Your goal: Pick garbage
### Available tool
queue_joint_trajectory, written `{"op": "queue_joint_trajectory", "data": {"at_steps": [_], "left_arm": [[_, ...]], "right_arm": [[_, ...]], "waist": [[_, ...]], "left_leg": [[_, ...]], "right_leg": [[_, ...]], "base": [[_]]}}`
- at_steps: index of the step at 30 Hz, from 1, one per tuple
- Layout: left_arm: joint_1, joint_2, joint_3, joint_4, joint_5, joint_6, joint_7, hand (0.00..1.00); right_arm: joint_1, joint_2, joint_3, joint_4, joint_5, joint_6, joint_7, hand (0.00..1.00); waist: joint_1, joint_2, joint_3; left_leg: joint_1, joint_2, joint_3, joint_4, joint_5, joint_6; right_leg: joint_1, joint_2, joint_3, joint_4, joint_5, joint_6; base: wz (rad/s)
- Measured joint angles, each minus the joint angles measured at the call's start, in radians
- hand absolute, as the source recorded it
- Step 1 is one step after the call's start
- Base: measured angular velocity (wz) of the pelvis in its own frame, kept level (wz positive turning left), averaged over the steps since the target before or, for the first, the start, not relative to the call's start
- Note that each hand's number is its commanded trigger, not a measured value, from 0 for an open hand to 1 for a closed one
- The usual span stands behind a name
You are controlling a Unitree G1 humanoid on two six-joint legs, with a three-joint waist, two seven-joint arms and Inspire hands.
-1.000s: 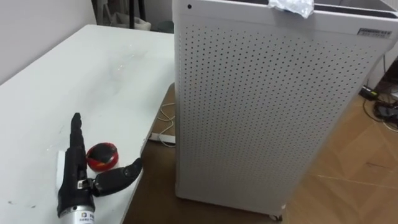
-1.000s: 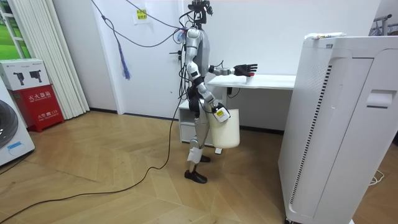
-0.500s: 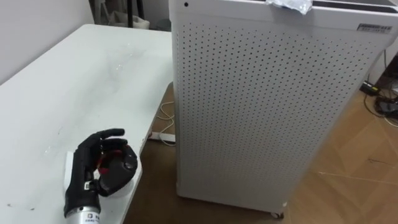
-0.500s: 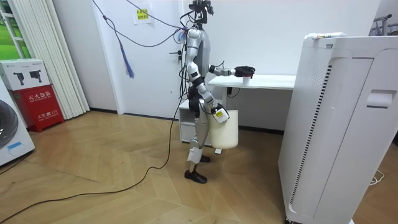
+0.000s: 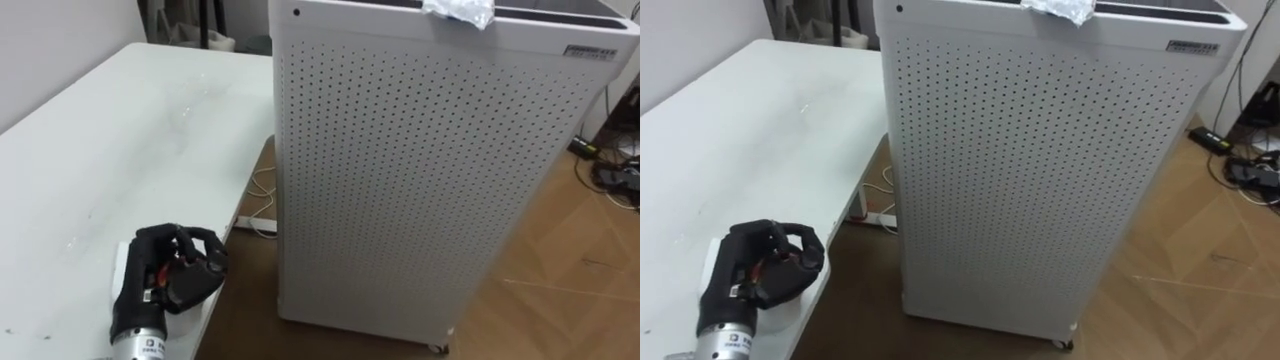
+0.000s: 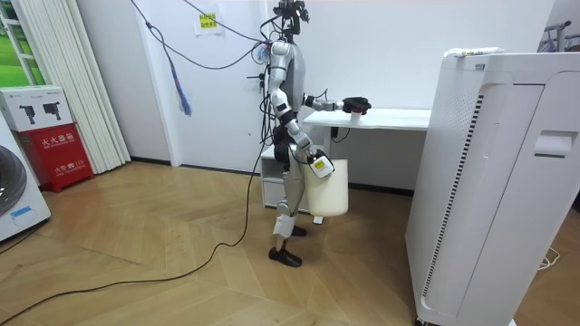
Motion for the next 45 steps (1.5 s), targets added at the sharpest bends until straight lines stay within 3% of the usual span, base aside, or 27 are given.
{"op": "queue_joint_trajectory", "data": {"at_steps": [8,17,23,29,32,38,41,45], "left_arm": [[0.0,0.002,-0.001,0.003,-0.011,-0.019,-0.007,1.0],[-0.009,0.002,0.008,0.001,-0.135,-0.028,-0.087,1.0],[-0.014,-0.001,-0.038,-0.035,-0.203,0.021,-0.178,1.0],[-0.029,-0.001,-0.055,-0.113,-0.225,0.044,-0.252,1.0],[-0.03,0.003,-0.093,-0.181,-0.276,0.044,-0.304,1.0],[-0.04,-0.013,-0.125,-0.182,-0.283,0.068,-0.392,1.0],[-0.048,-0.034,-0.126,-0.182,-0.291,0.093,-0.42,1.0],[-0.048,-0.044,-0.159,-0.179,-0.296,0.098,-0.438,1.0]], "right_arm": [[-0.001,0.001,-0.001,0.0,0.0,0.0,-0.012,1.0],[-0.006,0.0,-0.01,-0.017,-0.004,-0.001,-0.051,1.0],[-0.059,0.0,-0.007,-0.037,0.007,-0.001,-0.051,1.0],[-0.144,-0.003,-0.007,-0.037,0.033,-0.001,-0.085,1.0],[-0.194,-0.007,-0.007,-0.032,0.054,-0.001,-0.083,1.0],[-0.233,-0.009,-0.009,-0.032,0.075,-0.002,-0.072,1.0],[-0.242,-0.009,-0.009,-0.029,0.075,-0.002,-0.077,1.0],[-0.244,-0.009,-0.007,-0.02,0.075,-0.002,-0.075,1.0]], "waist": [[0.001,-0.016,0.0019],[0.003,-0.024,-0.0013],[0.0,-0.028,0.0015],[0.0,-0.026,0.0072],[-0.003,-0.02,0.014],[-0.002,0.001,0.0207],[0.0,0.021,0.0205],[-0.004,0.025,0.0205]], "left_leg": [[-0.004,0.0,0.0,0.003,-0.001,-0.001],[-0.014,0.001,0.0,0.012,-0.001,0.0],[-0.039,0.005,-0.006,0.035,-0.007,0.0],[-0.13,0.011,-0.007,0.116,-0.032,-0.001],[-0.153,0.017,-0.01,0.126,-0.033,0.0],[-0.17,0.019,-0.007,0.127,-0.034,0.001],[-0.205,0.02,0.0,0.144,-0.034,0.001],[-0.215,0.02,0.002,0.145,-0.033,0.001]], "right_leg": [[-0.002,0.001,-0.001,0.001,0.001,-0.001],[-0.018,0.002,0.003,0.002,0.001,-0.002],[-0.031,0.002,0.002,0.004,0.002,-0.003],[-0.092,0.01,-0.001,0.022,0.007,-0.006],[-0.107,0.01,-0.008,0.019,0.013,-0.006],[-0.126,0.011,-0.009,0.019,0.013,-0.007],[-0.165,0.01,-0.001,0.036,0.013,-0.007],[-0.175,0.01,0.002,0.037,0.013,-0.007]], "base": [[0.0],[0.0],[0.0],[0.0],[0.05],[-0.01],[-0.08],[-0.02]]}}
